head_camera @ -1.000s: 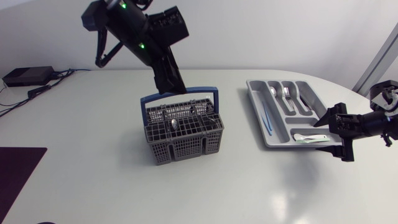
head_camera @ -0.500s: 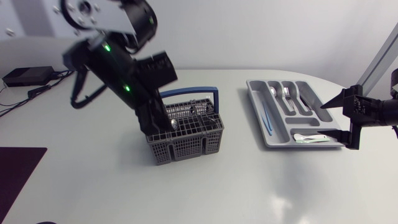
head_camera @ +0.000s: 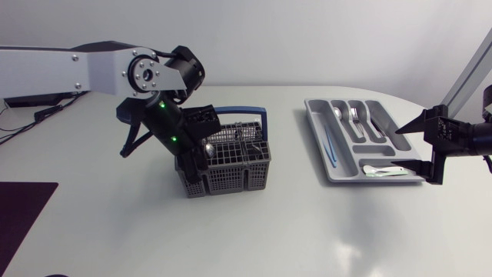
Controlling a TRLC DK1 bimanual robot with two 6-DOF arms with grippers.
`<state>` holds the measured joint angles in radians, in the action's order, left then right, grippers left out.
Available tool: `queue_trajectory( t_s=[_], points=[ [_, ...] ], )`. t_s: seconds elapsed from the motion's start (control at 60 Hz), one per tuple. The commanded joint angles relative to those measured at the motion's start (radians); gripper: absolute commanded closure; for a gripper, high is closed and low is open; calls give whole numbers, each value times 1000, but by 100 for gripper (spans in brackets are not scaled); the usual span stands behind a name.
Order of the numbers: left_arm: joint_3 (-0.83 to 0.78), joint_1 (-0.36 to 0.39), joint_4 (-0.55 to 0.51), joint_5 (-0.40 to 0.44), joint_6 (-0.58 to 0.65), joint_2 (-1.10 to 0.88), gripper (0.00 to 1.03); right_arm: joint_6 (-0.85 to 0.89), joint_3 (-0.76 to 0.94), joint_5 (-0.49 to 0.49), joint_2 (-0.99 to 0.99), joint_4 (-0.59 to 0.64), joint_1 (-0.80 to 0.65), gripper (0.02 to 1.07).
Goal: Unload the cutlery basket into the drawer organizer.
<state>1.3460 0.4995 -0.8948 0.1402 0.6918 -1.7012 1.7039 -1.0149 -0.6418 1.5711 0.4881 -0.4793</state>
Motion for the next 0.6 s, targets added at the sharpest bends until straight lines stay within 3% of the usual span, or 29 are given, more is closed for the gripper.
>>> queue_trajectory(
  t_s=[0.0, 0.2, 0.3, 0.35, 0.467, 0.5, 0.583],
  points=[
    [-19, -19, 27, -22, 34, -32, 100, -13, 10, -10, 35, -5, 7, 7],
    [-30, -3, 54, -30, 49, -3, 100, -12, 18, -9, 46, -13, 11, 7],
    [-36, 10, 54, 9, -18, 84, 97, -6, 29, -9, 40, -14, 7, 7],
    [-45, 13, 57, 30, -55, 124, 84, -3, 30, -13, 40, -14, 1, 7],
    [-91, 10, 82, 98, -160, 176, 36, -7, 16, -42, 63, -20, -18, 7],
    [-110, 8, 97, 101, -184, 183, 31, -9, 13, -53, 76, -19, -21, 7],
    [-153, -6, 157, 107, -276, 202, 31, -10, 13, -61, 106, -33, -22, 7]
  ],
)
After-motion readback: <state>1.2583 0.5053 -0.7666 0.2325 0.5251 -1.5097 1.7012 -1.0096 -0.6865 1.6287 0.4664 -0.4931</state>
